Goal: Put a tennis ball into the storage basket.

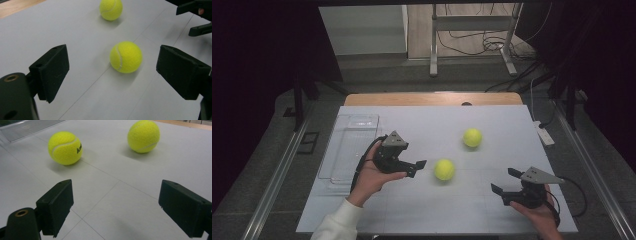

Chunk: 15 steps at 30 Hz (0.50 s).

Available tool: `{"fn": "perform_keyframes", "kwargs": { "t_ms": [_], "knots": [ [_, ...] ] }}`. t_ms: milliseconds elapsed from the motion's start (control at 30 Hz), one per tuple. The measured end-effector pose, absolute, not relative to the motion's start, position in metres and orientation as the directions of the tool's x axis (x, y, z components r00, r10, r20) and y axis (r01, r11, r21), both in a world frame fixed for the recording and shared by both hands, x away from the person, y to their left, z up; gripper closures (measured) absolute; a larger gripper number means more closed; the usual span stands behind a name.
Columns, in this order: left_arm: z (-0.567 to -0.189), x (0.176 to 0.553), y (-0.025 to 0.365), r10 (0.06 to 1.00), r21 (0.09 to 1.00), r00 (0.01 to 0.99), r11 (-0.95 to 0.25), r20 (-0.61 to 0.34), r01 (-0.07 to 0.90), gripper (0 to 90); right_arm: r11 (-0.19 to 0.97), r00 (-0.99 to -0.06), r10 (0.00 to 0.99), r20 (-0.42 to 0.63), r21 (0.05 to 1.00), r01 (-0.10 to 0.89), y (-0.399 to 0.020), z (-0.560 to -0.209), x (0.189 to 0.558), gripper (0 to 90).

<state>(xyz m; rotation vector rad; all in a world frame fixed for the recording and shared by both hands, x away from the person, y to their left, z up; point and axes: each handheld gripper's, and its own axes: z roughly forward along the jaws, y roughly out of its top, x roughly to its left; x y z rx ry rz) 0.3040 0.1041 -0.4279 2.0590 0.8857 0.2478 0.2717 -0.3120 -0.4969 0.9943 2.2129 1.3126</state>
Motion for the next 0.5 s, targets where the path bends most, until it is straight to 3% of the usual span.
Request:
{"fn": "perform_keyframes", "kwargs": {
  "t_ms": [500],
  "knots": [
    [-0.43,0.3107,0.0944,0.655,0.771,0.74,-0.392,-0.149,0.502,12.4,0.315,-0.678,0.734,0.031,0.869,0.381,-0.3119,-0.4976,0.2722,13.3]
  ]
}}
